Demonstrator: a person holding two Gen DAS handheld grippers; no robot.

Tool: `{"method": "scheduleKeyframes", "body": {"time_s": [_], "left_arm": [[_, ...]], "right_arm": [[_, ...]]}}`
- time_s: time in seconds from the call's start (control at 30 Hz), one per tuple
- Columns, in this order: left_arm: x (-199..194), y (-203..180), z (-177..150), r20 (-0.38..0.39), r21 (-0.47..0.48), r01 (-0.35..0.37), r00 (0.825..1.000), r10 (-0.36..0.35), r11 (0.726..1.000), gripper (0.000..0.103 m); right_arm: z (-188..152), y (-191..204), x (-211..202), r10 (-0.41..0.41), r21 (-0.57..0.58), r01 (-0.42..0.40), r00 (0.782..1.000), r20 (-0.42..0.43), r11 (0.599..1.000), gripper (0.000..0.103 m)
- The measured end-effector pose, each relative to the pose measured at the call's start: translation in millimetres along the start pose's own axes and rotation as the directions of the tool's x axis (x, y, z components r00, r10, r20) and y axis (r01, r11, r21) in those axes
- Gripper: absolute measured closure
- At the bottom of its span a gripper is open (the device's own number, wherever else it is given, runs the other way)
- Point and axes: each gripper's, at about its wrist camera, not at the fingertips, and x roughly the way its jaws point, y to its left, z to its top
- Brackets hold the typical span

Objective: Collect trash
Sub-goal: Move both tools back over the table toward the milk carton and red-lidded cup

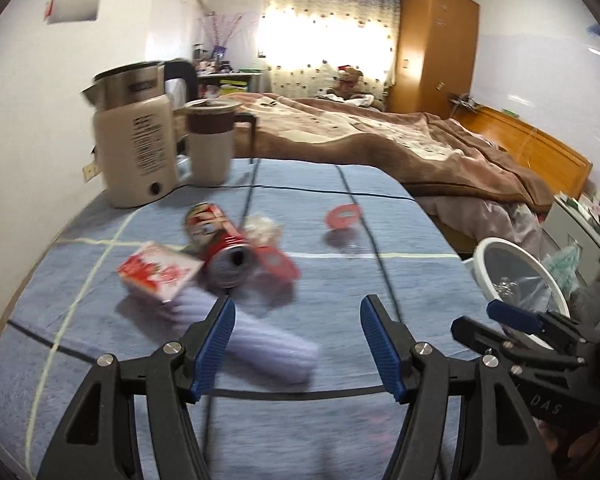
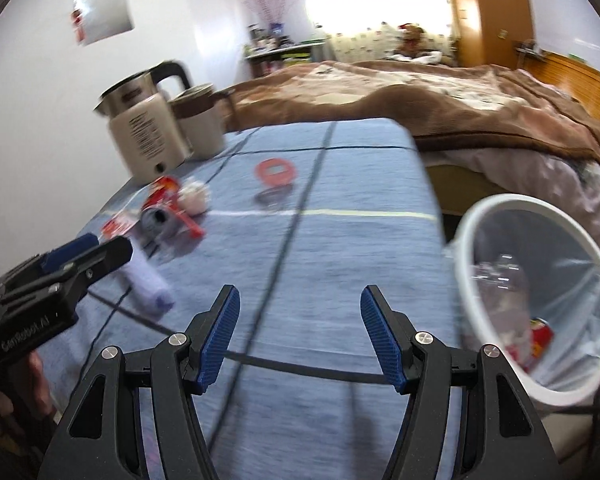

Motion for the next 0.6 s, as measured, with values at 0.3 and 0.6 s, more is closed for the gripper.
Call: {"method": "scheduleKeyframes", "body": {"time_s": [0.3, 0.6], "left_arm": [[-1, 56, -2, -0.008, -0.073, -0.096, 0.995, 0.096, 0.993, 0.035], [18, 94, 6, -0.029, -0.131, -0.115, 0.993, 0.112, 0.985, 0.035]], "right_arm": [[12, 36, 31, 0.029, -0.046, -0.03, 0.999, -0.03, 0.998, 0.04], [44, 25, 59, -0.038, -0.011, 0.038, 0.999, -0.029, 0.999, 0.04]]}}
